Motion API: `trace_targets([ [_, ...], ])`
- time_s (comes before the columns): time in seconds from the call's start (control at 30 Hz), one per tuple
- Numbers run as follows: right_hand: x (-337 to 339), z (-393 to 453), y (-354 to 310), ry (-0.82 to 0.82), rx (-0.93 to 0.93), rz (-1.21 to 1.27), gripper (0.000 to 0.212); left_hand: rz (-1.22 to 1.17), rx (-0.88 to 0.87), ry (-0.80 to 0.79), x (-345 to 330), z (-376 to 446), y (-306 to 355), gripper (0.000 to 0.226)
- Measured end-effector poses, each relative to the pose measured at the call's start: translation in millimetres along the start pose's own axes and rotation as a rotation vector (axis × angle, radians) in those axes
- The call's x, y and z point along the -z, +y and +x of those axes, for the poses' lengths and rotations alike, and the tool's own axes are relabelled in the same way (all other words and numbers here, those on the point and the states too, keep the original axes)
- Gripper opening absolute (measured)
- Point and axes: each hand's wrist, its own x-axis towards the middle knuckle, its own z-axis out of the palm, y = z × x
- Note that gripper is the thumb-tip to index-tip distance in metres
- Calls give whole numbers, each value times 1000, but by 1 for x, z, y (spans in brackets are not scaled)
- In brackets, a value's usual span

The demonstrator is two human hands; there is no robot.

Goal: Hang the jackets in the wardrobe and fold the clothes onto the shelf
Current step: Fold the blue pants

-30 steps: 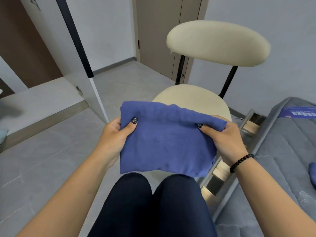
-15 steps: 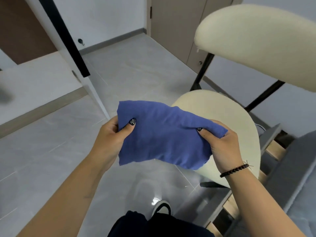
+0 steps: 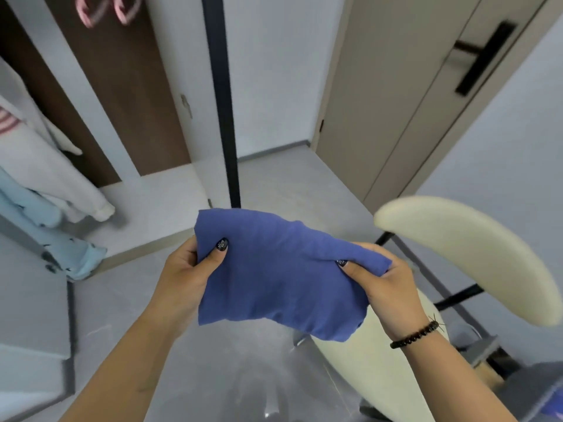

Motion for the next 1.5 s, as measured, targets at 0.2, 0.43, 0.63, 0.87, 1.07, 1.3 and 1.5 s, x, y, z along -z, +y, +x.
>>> trace_targets([
  [0.2, -35, -19, -104, -61, 103, 16, 21, -53, -103, 52, 59, -25, 94, 21],
  [0.43, -89, -38, -187, -101, 245, 61, 19, -105, -166, 113, 127, -44, 161, 13],
  [0.63, -128, -31, -244, -128, 351, 74, 20, -154, -231, 137, 170, -42, 204, 11],
  [0.87, -168, 11, -277, -169, 398, 140, 22, -116, -330, 214, 197, 2, 246, 11],
  [1.07, -212, 89, -310, -138, 444, 210, 18, -28, -449, 243, 221, 78, 301, 12],
  [1.3, -281, 180, -363, -182, 452, 368, 16, 75, -560, 360, 248, 177, 377, 17],
  [1.5, -333, 240, -407, -219, 498, 404, 17, 191, -578, 421, 283, 250, 431, 16],
])
